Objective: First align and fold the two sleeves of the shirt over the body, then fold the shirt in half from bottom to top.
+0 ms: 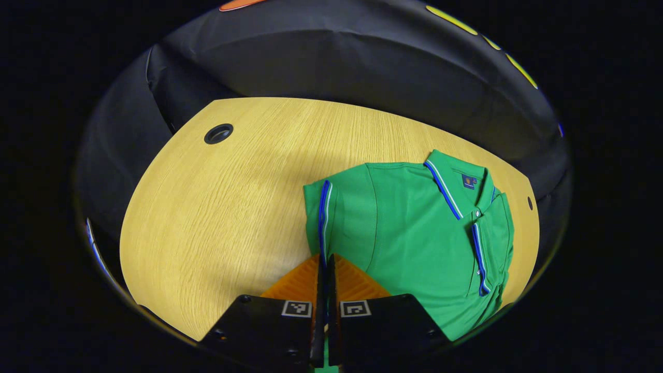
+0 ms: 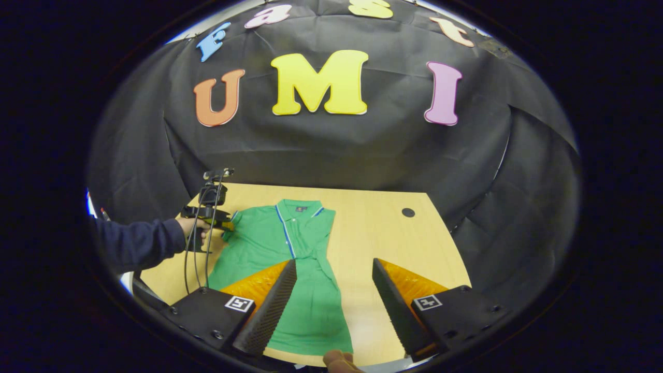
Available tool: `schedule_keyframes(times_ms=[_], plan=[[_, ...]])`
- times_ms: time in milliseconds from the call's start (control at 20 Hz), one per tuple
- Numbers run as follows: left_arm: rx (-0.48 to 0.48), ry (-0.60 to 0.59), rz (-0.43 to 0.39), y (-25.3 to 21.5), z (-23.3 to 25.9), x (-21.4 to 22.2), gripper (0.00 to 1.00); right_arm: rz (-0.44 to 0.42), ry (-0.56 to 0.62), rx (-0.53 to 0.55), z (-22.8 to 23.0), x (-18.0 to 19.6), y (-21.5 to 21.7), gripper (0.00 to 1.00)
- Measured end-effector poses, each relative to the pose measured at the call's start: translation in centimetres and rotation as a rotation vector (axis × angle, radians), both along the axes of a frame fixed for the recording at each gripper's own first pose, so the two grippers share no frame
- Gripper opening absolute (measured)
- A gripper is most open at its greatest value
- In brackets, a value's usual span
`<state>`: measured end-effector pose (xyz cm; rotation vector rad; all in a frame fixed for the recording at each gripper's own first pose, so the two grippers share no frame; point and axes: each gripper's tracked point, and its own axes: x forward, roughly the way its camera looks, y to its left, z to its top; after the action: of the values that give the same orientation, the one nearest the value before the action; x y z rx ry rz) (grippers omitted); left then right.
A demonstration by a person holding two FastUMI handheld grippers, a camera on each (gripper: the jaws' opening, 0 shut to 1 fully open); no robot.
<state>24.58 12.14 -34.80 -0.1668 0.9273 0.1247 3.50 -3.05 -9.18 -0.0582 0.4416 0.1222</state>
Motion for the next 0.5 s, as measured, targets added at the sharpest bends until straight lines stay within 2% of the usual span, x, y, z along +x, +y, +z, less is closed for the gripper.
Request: schedule_keyframes(times_ms=[50, 300, 500], plan=[[0.009, 0.001, 0.002, -0.1, 0.2, 0.0, 0.06, 0.002, -0.001, 0.005, 0.0, 0.1, -0.2, 0.95], [0.051, -0.011, -0.016, -1.7, 1.6, 0.1, 0.04, 0.016, -0.002, 0.026, -0.1, 0.8, -1.4, 0.93], [0.074, -0.036, -0.069, -4.5, 3.4, 0.5, 0.04, 0.033, -0.011, 0.027, 0.0, 1.2, -2.4, 0.95]])
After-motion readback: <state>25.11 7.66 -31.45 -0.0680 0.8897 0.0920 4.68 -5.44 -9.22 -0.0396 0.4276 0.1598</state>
